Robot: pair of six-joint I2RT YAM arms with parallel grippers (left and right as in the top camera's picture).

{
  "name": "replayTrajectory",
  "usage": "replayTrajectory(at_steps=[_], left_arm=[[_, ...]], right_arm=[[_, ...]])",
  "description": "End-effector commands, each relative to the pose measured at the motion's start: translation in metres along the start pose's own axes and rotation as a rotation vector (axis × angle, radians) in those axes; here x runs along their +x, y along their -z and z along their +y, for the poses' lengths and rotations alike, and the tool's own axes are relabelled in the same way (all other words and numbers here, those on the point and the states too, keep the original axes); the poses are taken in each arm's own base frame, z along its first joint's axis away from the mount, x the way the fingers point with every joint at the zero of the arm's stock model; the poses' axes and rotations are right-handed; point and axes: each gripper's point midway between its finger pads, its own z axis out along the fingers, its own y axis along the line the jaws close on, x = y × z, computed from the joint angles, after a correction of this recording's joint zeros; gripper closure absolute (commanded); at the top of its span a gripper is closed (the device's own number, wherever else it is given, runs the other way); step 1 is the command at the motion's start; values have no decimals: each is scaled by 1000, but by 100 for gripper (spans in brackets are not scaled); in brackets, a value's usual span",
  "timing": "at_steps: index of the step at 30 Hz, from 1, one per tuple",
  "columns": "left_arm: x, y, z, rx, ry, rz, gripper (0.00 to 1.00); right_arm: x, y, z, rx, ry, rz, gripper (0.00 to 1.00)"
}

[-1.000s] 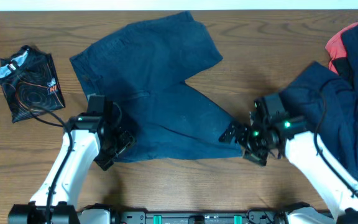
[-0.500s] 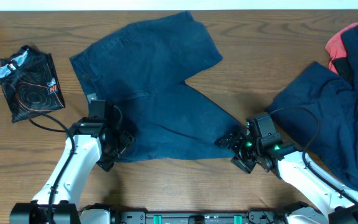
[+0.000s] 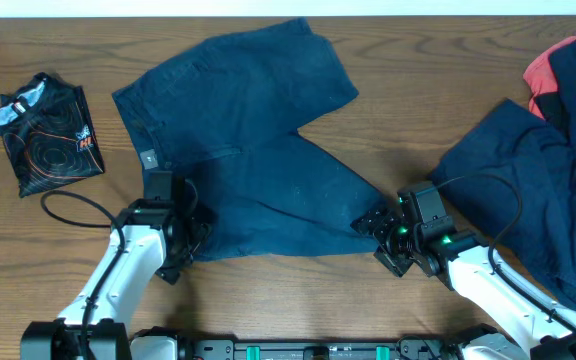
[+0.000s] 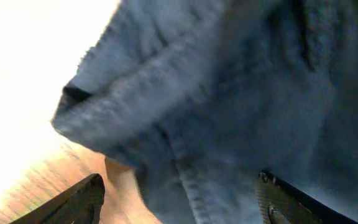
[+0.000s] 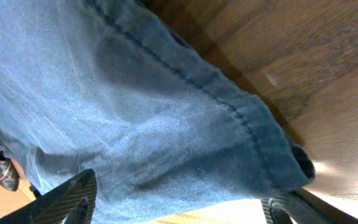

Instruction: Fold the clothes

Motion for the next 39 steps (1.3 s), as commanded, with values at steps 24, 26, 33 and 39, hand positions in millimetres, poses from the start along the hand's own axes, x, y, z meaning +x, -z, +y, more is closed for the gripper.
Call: replayTrajectory(at_steps=[24, 26, 33, 39], left_arm=[[-26, 0, -3, -10, -99, -137, 94], [-25, 6, -14, 27, -170, -124, 94], [-24, 50, -66, 217, -363, -90, 94], [16, 79, -109, 368, -587, -26, 94]], right_arm=[[-33, -22, -10, 34, 18, -151, 99], [-40, -17, -7, 19, 36, -168, 99], [-87, 34, 25, -97, 95, -312, 99], [-118, 95, 25, -67, 119, -412, 99]])
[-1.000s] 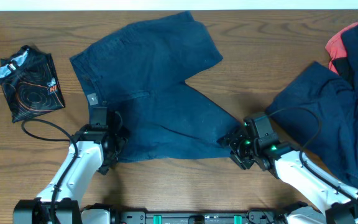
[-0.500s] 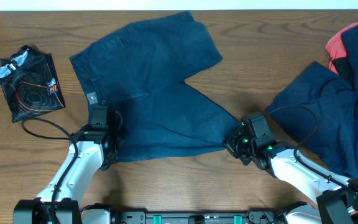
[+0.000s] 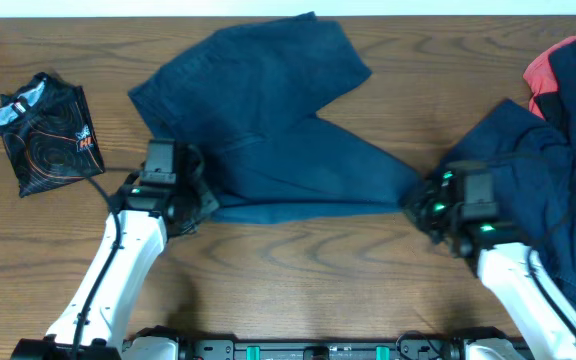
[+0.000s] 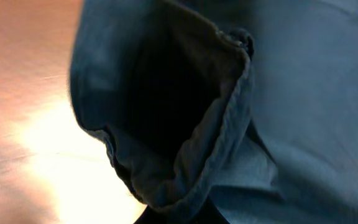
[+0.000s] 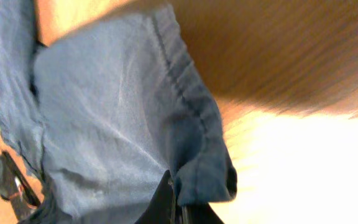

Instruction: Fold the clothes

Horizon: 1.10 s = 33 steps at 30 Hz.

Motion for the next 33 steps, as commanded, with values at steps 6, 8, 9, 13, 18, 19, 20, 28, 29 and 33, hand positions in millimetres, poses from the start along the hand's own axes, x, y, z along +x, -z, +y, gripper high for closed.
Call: replayTrajectory(at_steps=[6, 8, 9, 13, 18, 19, 20, 28, 29, 33], left_arm=[[69, 11, -49, 76, -313, 151, 94], [88, 18, -41, 41, -328, 204, 94], [95, 24, -36, 24, -327, 225, 94], [115, 57, -12, 1, -327, 251, 94], [109, 104, 0, 92, -307, 59, 94], [102, 113, 0, 116, -285, -16, 94], [93, 121, -1, 138, -267, -91, 94], [4, 180, 5, 136, -65, -649, 94], [-5, 183, 4, 130, -42, -689, 94], [-36, 178, -3, 100, 23, -742, 94]], right_arm=[[-55, 72, -11, 115, 91, -177, 99], [-61, 91, -15, 147, 100, -208, 99], [-63, 102, -14, 159, 112, -225, 99], [-70, 145, -5, 174, 159, -283, 99], [-73, 197, 30, 142, 308, -340, 99], [-74, 204, 37, 130, 335, -352, 99], [-76, 211, 46, 115, 364, -370, 99], [-114, 242, 149, -122, 628, -599, 99], [-118, 238, 159, -144, 644, -611, 99], [-134, 204, 201, -211, 725, -625, 99]])
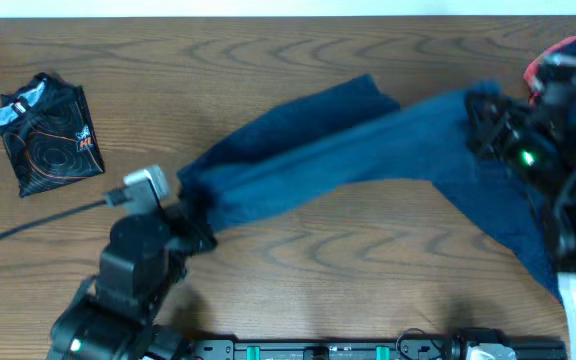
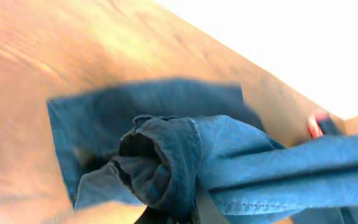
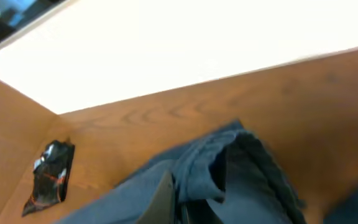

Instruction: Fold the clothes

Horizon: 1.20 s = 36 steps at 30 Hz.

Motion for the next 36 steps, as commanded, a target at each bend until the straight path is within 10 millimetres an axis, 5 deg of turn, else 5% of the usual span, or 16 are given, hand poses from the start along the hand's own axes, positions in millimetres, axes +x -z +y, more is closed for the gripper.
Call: replayTrajectory(at_steps=[1, 6, 12, 18, 22, 25, 26, 28, 32, 36], left_arm=[[-35, -15, 59, -330, 28, -166, 94], [-40, -66, 91, -484, 63, -120, 94], [-20, -130, 123, -552, 105, 14, 94], [-18, -175, 149, -590, 130, 11, 93], [-15, -203, 157, -583, 132, -4, 92], [-18, -218, 159, -565, 133, -32, 83], [-22, -220, 159, -558, 137, -47, 65], [-35, -218, 159, -547, 116, -75, 51], [-53, -201, 161, -536, 93, -49, 32], [-29, -188, 156, -472, 146, 111, 28]], right_arm=[[-31, -37, -37, 186, 96, -103, 99], [-14, -126, -29, 110, 190, -63, 99], [60, -213, -60, 126, 177, 116, 99], [115, -260, -85, 138, 168, 215, 99], [138, -280, -81, 74, 165, 244, 90], [142, -289, -68, 3, 171, 232, 67], [139, -290, -64, -17, 174, 221, 50], [129, -287, -56, -49, 180, 192, 5], [102, -268, -56, -40, 173, 161, 1], [124, -247, -66, 13, 130, 295, 1]])
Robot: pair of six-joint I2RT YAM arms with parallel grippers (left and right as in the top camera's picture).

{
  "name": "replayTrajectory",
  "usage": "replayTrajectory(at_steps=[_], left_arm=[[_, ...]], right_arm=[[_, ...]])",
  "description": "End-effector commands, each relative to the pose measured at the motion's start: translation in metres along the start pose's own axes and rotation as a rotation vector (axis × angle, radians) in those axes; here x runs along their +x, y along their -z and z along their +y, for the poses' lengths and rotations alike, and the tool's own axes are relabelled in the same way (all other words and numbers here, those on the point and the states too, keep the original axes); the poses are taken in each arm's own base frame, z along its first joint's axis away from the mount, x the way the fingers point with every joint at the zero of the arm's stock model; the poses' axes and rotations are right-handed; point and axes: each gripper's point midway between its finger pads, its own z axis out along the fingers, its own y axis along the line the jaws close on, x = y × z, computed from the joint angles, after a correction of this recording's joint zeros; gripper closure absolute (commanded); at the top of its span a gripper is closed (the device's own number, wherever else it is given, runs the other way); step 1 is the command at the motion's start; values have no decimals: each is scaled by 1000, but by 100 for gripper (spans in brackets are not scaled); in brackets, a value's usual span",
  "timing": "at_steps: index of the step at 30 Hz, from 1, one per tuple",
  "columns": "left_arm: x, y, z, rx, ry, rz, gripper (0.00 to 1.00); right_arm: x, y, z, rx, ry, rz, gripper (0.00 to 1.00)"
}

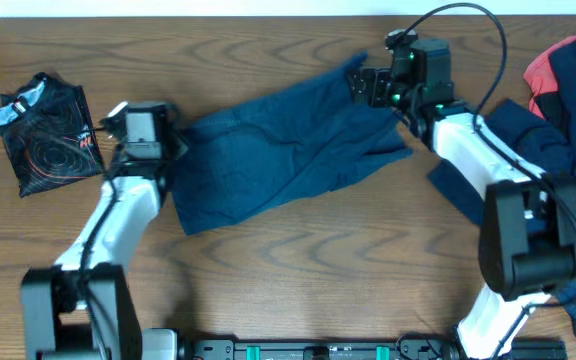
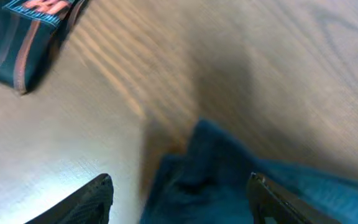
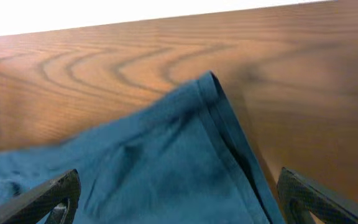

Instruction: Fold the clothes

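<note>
The dark blue shorts [image 1: 278, 160] lie doubled over on the table, stretching from left of centre to the back right. My left gripper [image 1: 171, 140] stands open at their left end; in the left wrist view [image 2: 182, 199] a crumpled blue edge [image 2: 210, 168] lies between the spread fingers. My right gripper [image 1: 364, 88] stands open over the far right corner, and the right wrist view [image 3: 179, 199] shows the hemmed corner [image 3: 213, 118] flat on the wood between its fingers. Neither gripper holds cloth.
A folded black patterned garment [image 1: 48, 130] lies at the far left, also seen in the left wrist view [image 2: 23, 37]. A heap of dark blue and red clothes [image 1: 558, 140] fills the right edge. The table's back edge runs just behind the right gripper.
Both grippers were shut on the shorts, holding them stretched above the table. Now the shorts lie doubled on the table toward the back, and both grippers are open over their ends.
The shorts lay spread out, with both grippers open at their near corners. Then each gripper was shut on a corner. Then the shorts hung stretched between the raised arms. Now they lie folded over near the back, let go.
</note>
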Motion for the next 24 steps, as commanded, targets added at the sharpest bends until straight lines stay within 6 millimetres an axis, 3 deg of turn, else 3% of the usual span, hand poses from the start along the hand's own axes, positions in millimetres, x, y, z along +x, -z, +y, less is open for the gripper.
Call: replayTrajectory(at_steps=[1, 5, 11, 15, 17, 19, 24], left_arm=[[10, 16, -14, 104, -23, 103, 29], [54, 21, -3, 90, -40, 295, 28], [83, 29, 18, 12, -51, 415, 25], [95, 34, 29, -31, -57, 469, 15], [98, 36, 31, -40, -58, 481, 12], [98, 36, 32, -41, -58, 481, 12], [94, 34, 28, -28, -56, 466, 8]], right_arm=[[-1, 21, 4, 0, -5, 44, 1], [66, 16, -4, 26, 26, 289, 24], [158, 12, -32, 122, -53, 612, 27], [210, 38, -44, 187, -143, 839, 55], [220, 53, -55, 279, -187, 898, 61], [223, 67, -71, 408, -221, 919, 60], [202, 77, -88, 508, -221, 843, 57]])
